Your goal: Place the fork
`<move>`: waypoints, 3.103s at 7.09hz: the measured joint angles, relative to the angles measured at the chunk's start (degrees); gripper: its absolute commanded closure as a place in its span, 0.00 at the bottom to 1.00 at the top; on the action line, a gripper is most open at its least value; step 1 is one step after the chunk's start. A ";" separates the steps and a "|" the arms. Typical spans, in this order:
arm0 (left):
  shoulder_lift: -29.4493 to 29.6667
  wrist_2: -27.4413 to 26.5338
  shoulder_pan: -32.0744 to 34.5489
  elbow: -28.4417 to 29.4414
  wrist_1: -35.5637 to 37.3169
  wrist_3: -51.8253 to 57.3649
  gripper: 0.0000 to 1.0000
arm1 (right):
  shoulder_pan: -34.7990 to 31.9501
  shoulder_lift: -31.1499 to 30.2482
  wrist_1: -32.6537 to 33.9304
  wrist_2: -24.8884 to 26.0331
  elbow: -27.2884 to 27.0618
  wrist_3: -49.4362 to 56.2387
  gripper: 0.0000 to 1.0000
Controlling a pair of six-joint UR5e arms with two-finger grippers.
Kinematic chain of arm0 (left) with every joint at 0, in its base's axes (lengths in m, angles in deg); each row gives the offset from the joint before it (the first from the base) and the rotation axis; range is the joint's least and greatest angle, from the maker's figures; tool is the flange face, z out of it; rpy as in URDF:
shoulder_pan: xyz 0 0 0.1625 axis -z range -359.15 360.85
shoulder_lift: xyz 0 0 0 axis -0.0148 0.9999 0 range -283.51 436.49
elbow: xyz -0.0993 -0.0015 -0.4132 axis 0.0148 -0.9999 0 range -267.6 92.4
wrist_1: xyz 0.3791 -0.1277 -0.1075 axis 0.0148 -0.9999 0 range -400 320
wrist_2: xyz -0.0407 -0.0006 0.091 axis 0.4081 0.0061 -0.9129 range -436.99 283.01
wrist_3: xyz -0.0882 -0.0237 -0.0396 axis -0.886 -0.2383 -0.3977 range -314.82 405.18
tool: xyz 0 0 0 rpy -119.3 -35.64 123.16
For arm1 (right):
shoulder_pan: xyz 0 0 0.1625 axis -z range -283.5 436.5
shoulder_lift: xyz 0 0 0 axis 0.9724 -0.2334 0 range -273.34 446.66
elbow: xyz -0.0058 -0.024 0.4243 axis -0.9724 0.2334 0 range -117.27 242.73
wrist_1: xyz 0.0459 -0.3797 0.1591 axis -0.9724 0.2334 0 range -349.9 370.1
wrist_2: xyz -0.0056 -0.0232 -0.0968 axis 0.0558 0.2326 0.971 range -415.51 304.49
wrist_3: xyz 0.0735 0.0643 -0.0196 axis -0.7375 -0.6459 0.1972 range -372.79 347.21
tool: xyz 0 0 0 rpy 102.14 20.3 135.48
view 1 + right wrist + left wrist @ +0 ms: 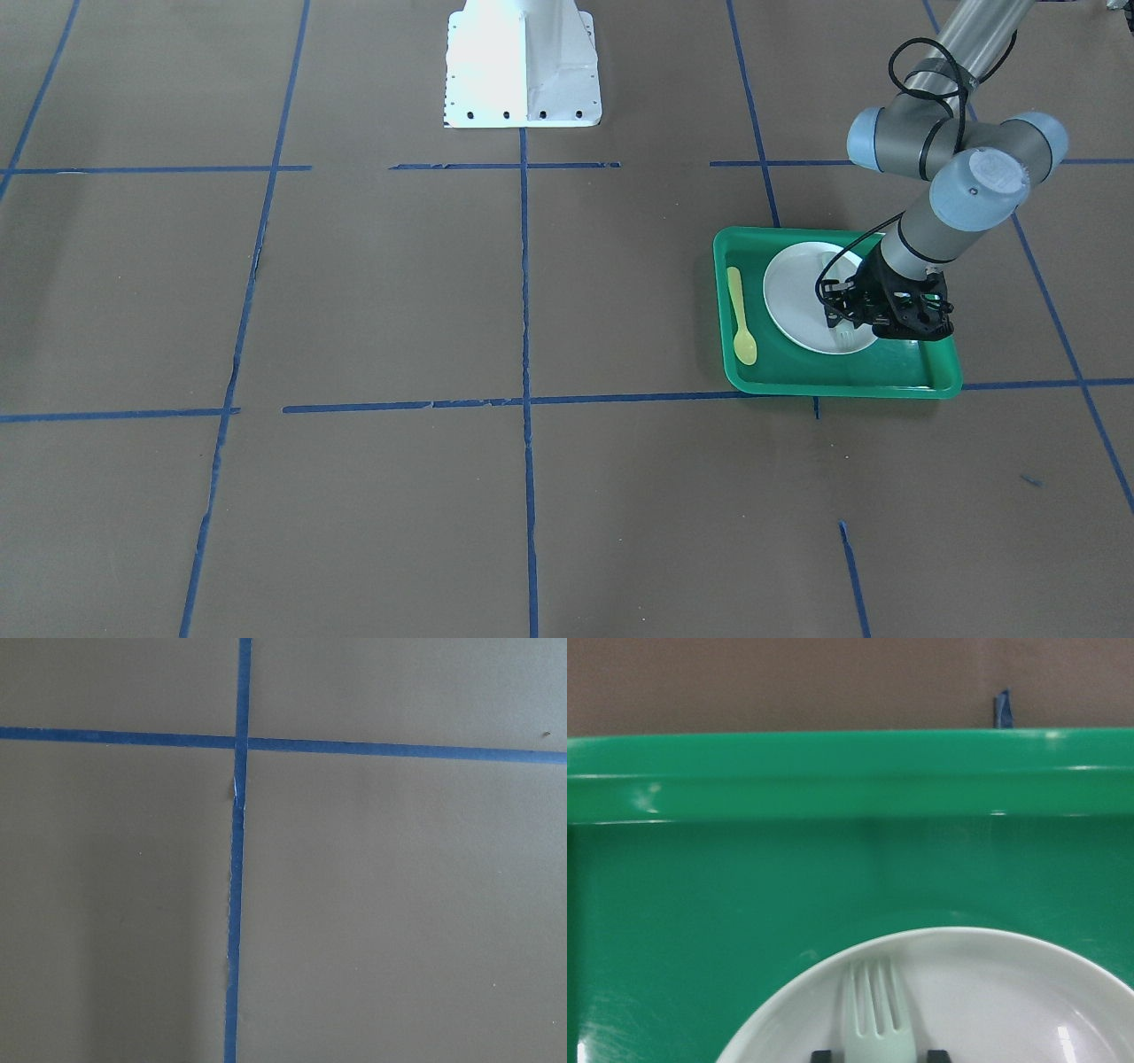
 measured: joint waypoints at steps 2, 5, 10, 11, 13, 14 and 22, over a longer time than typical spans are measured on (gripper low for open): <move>-0.22 -0.02 0.04 -0.65 0.02 0.10 0.95 | 0.00 0.00 0.00 0.00 0.00 0.00 0.00; -0.93 0.32 0.99 -4.17 0.77 0.78 0.99 | 0.00 0.00 0.00 0.00 0.00 -0.02 0.00; -4.41 0.34 5.98 -3.39 0.18 9.15 0.99 | 0.00 0.00 0.00 0.00 0.00 0.00 0.00; -5.08 0.30 6.66 -2.85 0.10 10.22 0.99 | 0.00 0.00 0.00 0.00 0.00 0.00 0.00; -5.44 0.22 7.06 -2.04 0.07 10.77 0.01 | 0.00 0.00 0.00 0.00 0.00 0.00 0.00; -5.44 0.26 7.08 -1.91 0.08 10.77 0.00 | 0.00 0.00 0.00 0.00 0.00 0.00 0.00; -6.54 7.86 26.09 -3.73 1.15 40.03 0.00 | 0.00 0.00 0.00 0.00 0.00 -0.04 0.00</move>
